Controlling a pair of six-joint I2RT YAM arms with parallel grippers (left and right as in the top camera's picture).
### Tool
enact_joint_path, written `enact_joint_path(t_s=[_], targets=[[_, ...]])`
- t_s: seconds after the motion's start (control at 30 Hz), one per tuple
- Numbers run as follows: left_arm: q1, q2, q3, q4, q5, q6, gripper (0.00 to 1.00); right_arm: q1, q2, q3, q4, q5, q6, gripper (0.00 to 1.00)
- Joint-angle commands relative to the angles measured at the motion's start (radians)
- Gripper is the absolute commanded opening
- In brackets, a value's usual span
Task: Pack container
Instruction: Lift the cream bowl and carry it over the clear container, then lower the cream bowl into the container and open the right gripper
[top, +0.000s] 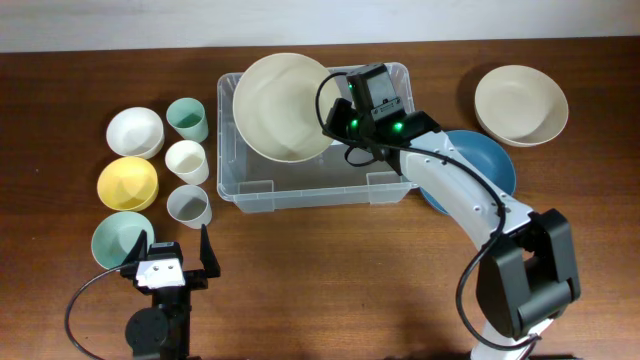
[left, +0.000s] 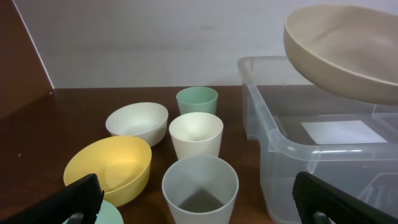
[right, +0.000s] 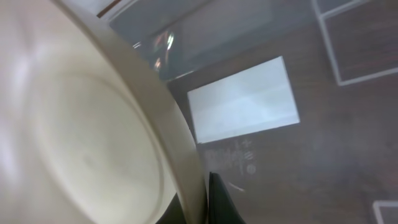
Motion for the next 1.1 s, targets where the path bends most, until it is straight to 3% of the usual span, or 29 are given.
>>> enact_joint_path(t_s=[0.0,1.07], targets=[[0.001,-0.007,-0.003,-0.005,0.003,0.016,1.00,0.003,0.032,0.014,0.004,0.045,0.027,0.04],[0.001,-0.007,-0.003,-0.005,0.003,0.016,1.00,0.037,0.150,0.014,0.003,0.068,0.053,0.04]])
